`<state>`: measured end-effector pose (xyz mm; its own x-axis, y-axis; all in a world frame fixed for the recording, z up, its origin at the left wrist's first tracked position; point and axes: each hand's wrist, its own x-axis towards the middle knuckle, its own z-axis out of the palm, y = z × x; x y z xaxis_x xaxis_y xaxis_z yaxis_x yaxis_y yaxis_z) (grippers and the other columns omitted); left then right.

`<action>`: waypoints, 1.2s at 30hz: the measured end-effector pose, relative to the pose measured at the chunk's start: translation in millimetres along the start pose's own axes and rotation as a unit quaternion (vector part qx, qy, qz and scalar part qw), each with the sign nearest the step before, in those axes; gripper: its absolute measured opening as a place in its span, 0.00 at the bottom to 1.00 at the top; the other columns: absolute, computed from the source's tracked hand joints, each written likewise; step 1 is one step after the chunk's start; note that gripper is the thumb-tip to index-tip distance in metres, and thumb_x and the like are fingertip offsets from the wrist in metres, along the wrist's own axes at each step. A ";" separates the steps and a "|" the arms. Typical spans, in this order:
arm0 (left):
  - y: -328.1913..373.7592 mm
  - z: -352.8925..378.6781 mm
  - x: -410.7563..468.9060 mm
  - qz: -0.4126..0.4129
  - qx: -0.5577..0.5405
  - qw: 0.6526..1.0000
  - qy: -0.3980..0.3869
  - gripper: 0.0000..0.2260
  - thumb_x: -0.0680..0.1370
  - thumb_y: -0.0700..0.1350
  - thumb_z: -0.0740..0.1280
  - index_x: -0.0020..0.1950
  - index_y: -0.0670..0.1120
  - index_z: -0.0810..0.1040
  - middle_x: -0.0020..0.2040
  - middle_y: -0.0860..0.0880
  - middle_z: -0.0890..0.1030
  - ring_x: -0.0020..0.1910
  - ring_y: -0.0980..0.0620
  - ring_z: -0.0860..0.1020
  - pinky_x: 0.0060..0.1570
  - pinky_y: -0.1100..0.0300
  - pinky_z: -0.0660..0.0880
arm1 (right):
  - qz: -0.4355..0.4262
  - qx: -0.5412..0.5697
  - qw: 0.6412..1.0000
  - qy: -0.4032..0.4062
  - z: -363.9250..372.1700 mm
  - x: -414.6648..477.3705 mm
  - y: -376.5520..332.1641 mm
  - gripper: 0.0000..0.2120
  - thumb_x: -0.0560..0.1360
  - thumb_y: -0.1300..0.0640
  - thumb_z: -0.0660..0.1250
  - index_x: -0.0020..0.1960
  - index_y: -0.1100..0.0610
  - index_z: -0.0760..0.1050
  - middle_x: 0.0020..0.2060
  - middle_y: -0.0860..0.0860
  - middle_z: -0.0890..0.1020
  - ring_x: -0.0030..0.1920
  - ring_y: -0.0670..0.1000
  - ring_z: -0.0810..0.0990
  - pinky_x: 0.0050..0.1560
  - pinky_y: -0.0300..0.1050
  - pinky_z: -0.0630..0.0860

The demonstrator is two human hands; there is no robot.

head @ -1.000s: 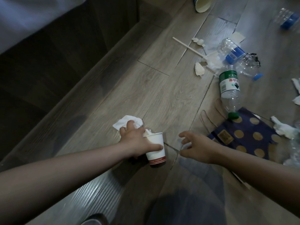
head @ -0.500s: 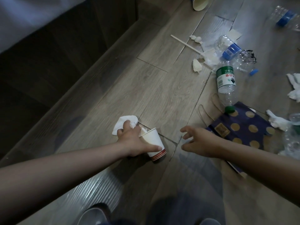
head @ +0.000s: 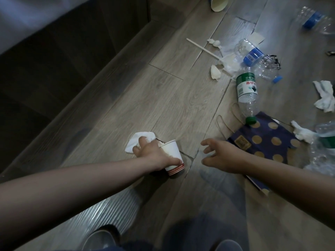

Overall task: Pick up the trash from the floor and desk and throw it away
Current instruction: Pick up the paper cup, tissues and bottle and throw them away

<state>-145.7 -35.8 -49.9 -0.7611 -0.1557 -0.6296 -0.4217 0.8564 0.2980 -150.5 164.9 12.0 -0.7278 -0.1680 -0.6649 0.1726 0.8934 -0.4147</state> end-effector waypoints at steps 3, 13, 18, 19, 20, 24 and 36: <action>0.7 -0.4 1.2 -0.004 -0.004 1.000 -0.001 0.36 0.52 0.70 0.74 0.50 0.53 0.66 0.56 0.49 0.58 0.60 0.42 0.64 0.52 0.56 0.64 | -0.004 0.011 1.000 0.001 -0.8 -1.4 6.1 0.31 0.74 0.53 0.70 0.73 0.51 0.62 0.64 0.50 0.74 0.59 0.49 0.77 0.59 0.45 0.77; -1.7 0.1 -3.7 0.033 -0.026 0.999 0.015 0.36 0.52 0.68 0.75 0.50 0.55 0.63 0.54 0.51 0.54 0.59 0.46 0.62 0.48 0.59 0.63 | -0.006 0.025 1.000 -0.007 -4.5 -7.6 25.1 0.30 0.74 0.52 0.69 0.73 0.51 0.62 0.64 0.49 0.75 0.60 0.49 0.76 0.61 0.47 0.76; -3.0 -0.3 -7.8 0.082 -0.053 0.995 0.016 0.30 0.52 0.66 0.77 0.48 0.57 0.70 0.63 0.52 0.62 0.63 0.49 0.66 0.56 0.60 0.68 | -0.004 0.021 1.000 -0.005 -4.7 -7.9 31.5 0.30 0.74 0.51 0.69 0.72 0.50 0.62 0.63 0.48 0.75 0.60 0.48 0.76 0.61 0.46 0.76; -3.2 -1.6 -6.8 0.084 -0.051 0.995 0.011 0.32 0.53 0.65 0.77 0.51 0.57 0.71 0.64 0.51 0.63 0.63 0.49 0.67 0.60 0.58 0.69 | -0.004 0.021 1.000 -0.004 -4.9 -8.0 32.9 0.30 0.74 0.52 0.69 0.72 0.50 0.62 0.63 0.49 0.75 0.60 0.48 0.76 0.60 0.45 0.76; -3.3 -2.4 -6.0 0.083 -0.050 0.995 0.008 0.34 0.53 0.65 0.77 0.54 0.57 0.72 0.64 0.51 0.63 0.63 0.48 0.68 0.61 0.57 0.70 | -0.002 0.020 1.000 -0.003 -4.9 -8.0 34.5 0.30 0.74 0.52 0.69 0.72 0.50 0.62 0.63 0.49 0.75 0.60 0.48 0.76 0.60 0.45 0.76; -1.7 -3.2 -6.6 0.093 -0.038 0.995 -0.001 0.36 0.54 0.65 0.78 0.58 0.55 0.72 0.64 0.50 0.66 0.61 0.48 0.70 0.58 0.57 0.71 | 0.001 0.015 1.000 0.009 -5.4 -9.5 41.1 0.30 0.73 0.52 0.70 0.72 0.51 0.63 0.62 0.49 0.75 0.60 0.48 0.76 0.60 0.45 0.76; 3.6 -5.5 -14.5 0.073 -0.057 0.996 -0.011 0.35 0.56 0.61 0.80 0.58 0.50 0.74 0.61 0.46 0.70 0.59 0.44 0.73 0.56 0.51 0.76 | 0.015 0.023 0.999 0.024 -11.7 -17.4 56.8 0.31 0.73 0.54 0.69 0.73 0.52 0.62 0.64 0.52 0.75 0.59 0.49 0.76 0.56 0.39 0.74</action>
<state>-138.9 -33.2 -35.7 -0.8080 -0.0225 -0.5888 -0.3623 0.8070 0.4664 -135.8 223.4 7.3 -0.7525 -0.1212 -0.6473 0.2240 0.8772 -0.4246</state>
